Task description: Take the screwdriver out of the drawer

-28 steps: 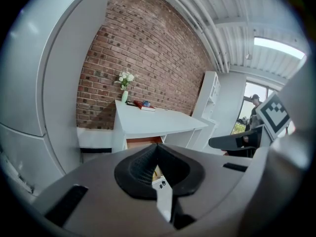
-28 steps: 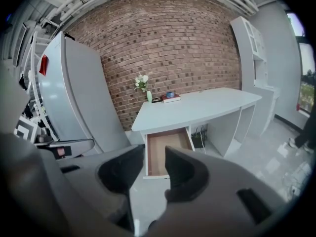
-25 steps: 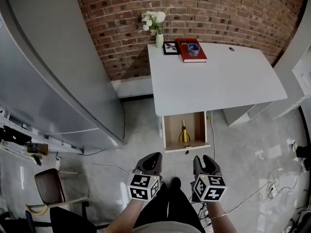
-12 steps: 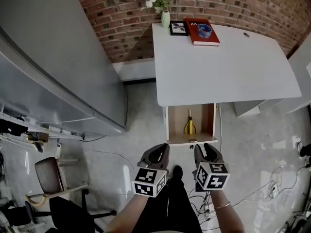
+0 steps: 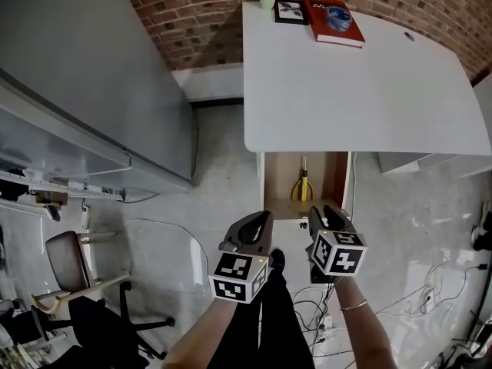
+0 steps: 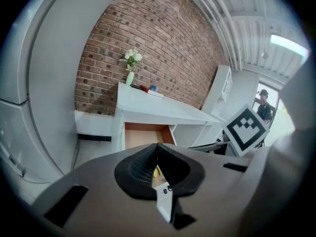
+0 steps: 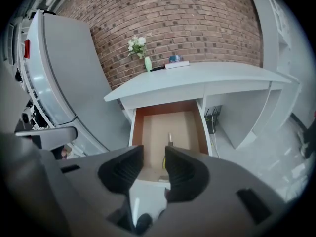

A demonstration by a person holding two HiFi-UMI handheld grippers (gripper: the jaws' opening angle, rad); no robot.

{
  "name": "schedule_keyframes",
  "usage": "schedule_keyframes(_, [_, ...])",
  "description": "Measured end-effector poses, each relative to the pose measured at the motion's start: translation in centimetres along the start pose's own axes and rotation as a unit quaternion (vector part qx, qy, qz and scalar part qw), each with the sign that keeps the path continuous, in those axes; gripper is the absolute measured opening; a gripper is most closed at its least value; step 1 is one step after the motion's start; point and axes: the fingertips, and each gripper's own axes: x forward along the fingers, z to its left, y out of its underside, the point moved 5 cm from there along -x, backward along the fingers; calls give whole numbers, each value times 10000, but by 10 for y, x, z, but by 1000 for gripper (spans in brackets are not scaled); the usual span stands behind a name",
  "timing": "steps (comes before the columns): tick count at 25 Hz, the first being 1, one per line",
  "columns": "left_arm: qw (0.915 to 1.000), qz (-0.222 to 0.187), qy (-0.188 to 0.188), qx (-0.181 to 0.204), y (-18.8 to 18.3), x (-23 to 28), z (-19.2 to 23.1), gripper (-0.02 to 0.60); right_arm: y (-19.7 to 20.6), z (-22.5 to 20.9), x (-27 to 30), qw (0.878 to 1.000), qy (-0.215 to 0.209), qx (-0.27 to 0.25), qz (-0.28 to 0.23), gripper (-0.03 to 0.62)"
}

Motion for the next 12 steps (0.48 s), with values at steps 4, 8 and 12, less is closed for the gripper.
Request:
schedule_keyframes(4, [10000,55,-73,-14,13,14,6,-8,1,-11,35,9998,10,-81,205,124])
schedule_keyframes(8, [9995,181,-184,-182,24,22,13,-8,1,-13,61,9988,-55,-259,418,123])
schedule_keyframes(12, [9990,200,-283,-278,27,30,23,-8,1,-20,85,9981,0,-283,543,123])
